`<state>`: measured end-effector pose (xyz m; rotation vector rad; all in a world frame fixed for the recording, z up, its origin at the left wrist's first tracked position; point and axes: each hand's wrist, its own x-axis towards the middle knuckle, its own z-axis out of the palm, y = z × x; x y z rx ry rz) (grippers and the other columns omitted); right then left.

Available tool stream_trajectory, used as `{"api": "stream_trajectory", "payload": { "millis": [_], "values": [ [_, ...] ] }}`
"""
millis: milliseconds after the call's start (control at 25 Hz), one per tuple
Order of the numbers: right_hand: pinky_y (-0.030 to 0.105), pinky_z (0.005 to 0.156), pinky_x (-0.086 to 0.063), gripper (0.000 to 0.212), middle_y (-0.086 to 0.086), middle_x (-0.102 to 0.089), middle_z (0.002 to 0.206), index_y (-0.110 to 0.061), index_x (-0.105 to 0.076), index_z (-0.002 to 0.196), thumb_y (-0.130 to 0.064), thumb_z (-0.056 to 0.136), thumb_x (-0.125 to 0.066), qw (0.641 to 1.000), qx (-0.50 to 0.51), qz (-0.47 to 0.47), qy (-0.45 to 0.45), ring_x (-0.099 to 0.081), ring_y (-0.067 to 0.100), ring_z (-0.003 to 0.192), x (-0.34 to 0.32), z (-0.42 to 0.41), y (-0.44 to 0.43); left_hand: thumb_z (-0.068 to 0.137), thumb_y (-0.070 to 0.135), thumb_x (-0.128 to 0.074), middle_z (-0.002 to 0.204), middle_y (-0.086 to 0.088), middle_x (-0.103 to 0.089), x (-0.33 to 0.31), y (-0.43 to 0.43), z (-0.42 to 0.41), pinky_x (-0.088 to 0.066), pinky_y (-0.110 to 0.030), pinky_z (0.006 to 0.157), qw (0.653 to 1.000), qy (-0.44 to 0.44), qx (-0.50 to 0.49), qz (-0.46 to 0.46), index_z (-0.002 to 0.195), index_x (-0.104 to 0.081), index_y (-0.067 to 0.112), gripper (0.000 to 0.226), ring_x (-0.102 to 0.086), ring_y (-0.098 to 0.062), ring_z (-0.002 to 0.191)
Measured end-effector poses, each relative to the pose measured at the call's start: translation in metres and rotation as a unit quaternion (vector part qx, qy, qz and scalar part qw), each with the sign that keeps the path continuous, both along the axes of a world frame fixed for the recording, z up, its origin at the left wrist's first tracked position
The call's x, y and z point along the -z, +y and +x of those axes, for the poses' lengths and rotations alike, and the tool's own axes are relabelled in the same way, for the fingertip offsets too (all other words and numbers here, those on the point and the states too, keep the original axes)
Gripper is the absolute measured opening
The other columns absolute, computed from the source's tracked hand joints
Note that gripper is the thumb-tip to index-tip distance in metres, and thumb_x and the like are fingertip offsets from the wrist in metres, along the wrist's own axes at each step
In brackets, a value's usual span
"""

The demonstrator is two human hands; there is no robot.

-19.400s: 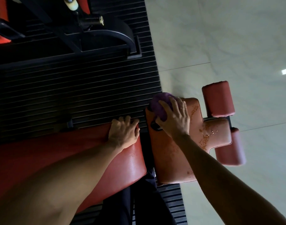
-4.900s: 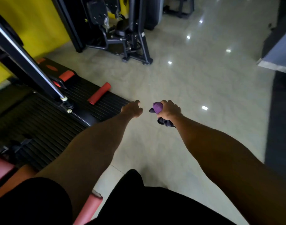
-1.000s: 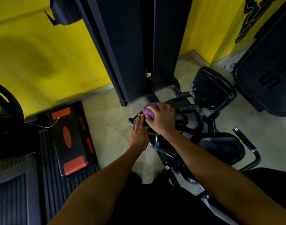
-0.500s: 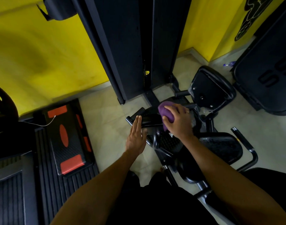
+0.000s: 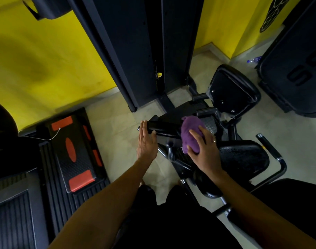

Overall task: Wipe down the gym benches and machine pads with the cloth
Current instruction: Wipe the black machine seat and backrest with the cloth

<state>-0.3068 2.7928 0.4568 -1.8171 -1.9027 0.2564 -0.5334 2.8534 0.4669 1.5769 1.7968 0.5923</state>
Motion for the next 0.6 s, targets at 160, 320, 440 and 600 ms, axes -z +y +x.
{"api": "stream_trajectory", "payload": {
  "millis": [160,320,440,600],
  "values": [
    [0.05,0.089,-0.057,0.064,0.01,-0.047,0.145,-0.029,-0.053,0.142,-0.052,0.085,-0.07,0.999,0.022,0.004,-0.025,-0.046,0.042,0.128,-0.011,-0.03,0.032,0.108,0.041,-0.031,0.169,-0.003,-0.009,0.002,0.009,-0.004,-0.028,-0.042,0.12,1.0,0.005,0.007,0.006,0.161,-0.012,0.021,0.061,-0.016,-0.023,0.153],
    [0.042,0.083,-0.058,0.065,0.005,-0.054,0.136,-0.032,-0.05,0.141,-0.064,0.087,-0.062,0.998,-0.015,-0.052,-0.013,-0.058,0.036,0.113,-0.035,-0.07,0.086,0.11,0.029,-0.031,0.168,-0.003,-0.012,-0.007,0.02,0.014,-0.029,-0.029,0.111,0.996,-0.042,-0.073,0.011,0.161,-0.014,0.023,0.054,-0.021,-0.024,0.152],
    [0.037,0.085,-0.055,0.066,0.004,-0.05,0.141,-0.031,-0.047,0.146,-0.06,0.089,-0.063,0.996,0.002,-0.051,0.076,-0.059,0.031,0.114,-0.027,-0.065,0.066,0.109,0.03,-0.034,0.169,-0.004,-0.009,-0.011,0.024,0.028,-0.026,-0.035,0.117,0.994,-0.067,-0.084,0.007,0.161,-0.013,0.022,0.056,-0.016,-0.025,0.154],
    [0.023,0.093,-0.051,0.064,0.0,-0.048,0.142,-0.027,-0.044,0.149,-0.057,0.094,-0.06,0.934,0.101,-0.069,0.335,-0.056,0.013,0.122,0.001,-0.066,0.007,0.109,0.035,-0.031,0.169,-0.004,-0.005,-0.009,0.02,0.033,-0.013,-0.02,0.12,0.995,-0.085,-0.043,0.024,0.161,-0.01,0.019,0.059,-0.006,-0.018,0.154]
  ]
}}
